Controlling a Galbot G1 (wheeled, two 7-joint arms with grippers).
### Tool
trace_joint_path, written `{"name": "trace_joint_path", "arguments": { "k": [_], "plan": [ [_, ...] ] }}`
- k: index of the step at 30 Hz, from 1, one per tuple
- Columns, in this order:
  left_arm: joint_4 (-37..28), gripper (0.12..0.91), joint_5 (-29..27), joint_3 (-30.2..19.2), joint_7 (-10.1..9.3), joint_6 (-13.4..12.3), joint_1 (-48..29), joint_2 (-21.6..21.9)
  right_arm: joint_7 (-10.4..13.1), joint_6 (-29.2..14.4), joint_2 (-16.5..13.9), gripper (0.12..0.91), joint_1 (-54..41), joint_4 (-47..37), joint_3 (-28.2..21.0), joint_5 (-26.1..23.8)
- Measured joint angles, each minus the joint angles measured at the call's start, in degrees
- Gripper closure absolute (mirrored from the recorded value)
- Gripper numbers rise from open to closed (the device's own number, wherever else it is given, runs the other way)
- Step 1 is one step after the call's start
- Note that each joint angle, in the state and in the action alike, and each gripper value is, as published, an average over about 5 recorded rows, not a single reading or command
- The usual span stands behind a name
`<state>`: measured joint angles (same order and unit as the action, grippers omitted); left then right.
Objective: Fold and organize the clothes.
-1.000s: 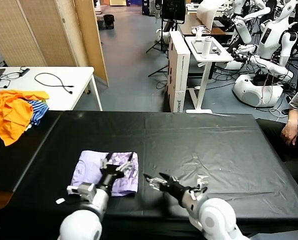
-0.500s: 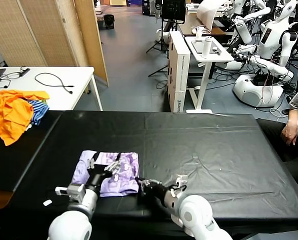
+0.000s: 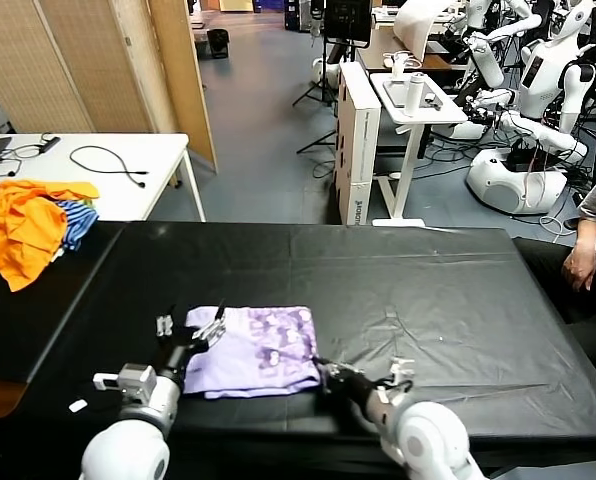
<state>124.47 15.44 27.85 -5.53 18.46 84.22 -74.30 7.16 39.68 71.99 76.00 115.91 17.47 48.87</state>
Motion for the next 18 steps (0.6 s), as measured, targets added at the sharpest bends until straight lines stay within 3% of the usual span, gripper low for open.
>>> {"name": "trace_joint_path", "arguments": {
  "k": [10,12,18],
  "plan": [
    [-1.4,0.123,0.4,-0.1,-0.15,-0.3,-0.7,0.0,0.5,1.3,-2.0,0.883,6.8,3.7,11.0,-1.6],
    [-1.4,0.123,0.5,-0.1,-0.19,-0.4,-0.5,0.1,1.1,2.0,-2.5,0.847,7.9,4.6,12.2,-2.0],
    [-1.6,0.123,2.9,-0.2,-1.91,-0.4,-0.8,0.0,-0.1,-0.5,-3.3,0.514,10.9,8.2,15.2,-3.9]
  ]
}}
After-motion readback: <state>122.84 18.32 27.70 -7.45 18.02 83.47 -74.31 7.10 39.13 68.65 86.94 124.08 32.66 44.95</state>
